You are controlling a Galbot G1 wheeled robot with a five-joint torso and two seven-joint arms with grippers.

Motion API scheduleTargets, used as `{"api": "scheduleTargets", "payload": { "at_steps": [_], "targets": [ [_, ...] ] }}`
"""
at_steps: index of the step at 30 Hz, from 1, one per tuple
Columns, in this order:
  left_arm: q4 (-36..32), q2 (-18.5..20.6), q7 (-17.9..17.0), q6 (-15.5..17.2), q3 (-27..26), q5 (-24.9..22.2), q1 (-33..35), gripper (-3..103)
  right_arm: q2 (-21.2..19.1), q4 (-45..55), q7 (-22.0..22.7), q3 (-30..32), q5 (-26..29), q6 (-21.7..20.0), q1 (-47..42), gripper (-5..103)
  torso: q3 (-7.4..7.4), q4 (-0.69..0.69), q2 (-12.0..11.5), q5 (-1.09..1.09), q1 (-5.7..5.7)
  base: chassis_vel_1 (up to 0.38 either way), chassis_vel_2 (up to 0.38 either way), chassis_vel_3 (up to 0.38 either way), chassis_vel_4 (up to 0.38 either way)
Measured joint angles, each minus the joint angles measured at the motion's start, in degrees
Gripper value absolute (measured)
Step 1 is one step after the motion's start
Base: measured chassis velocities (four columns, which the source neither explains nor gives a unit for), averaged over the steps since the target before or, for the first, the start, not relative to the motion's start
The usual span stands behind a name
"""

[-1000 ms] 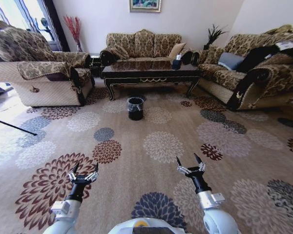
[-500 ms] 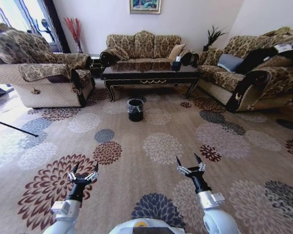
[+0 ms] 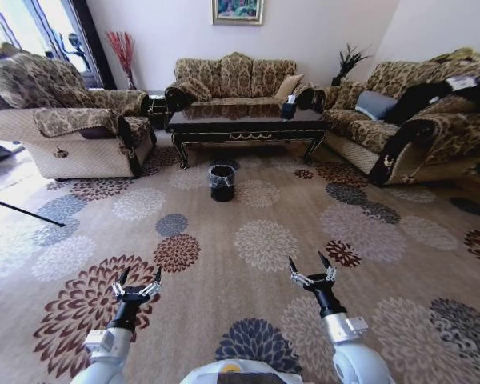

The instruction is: Move to the front of the table and pick up the trash from the floor, then place it into the trash bin.

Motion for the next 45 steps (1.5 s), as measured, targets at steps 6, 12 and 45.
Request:
{"api": "scheduleTargets", "payload": {
  "at_steps": [6,12,45],
  "targets": [
    [0.0,0.0,0.0,0.0,0.0,0.0,0.0,100,0.0,0.0,0.0,0.0,0.0,0.0,0.0,100,1.11,0.00,1.5,0.00,0.37,0.000,0.000,0.000,0.000],
    [0.0,0.0,0.0,0.0,0.0,0.0,0.0,100,0.0,0.0,0.0,0.0,0.0,0.0,0.0,100,2.15,0.00,3.0,0.00,0.82,0.000,0.000,0.000,0.000],
    [0.0,0.0,0.0,0.0,0.0,0.0,0.0,100,0.0,0.0,0.0,0.0,0.0,0.0,0.0,100,7.42,0.00,10.9,0.00,3.49,0.000,0.000,0.000,0.000]
  ]
}}
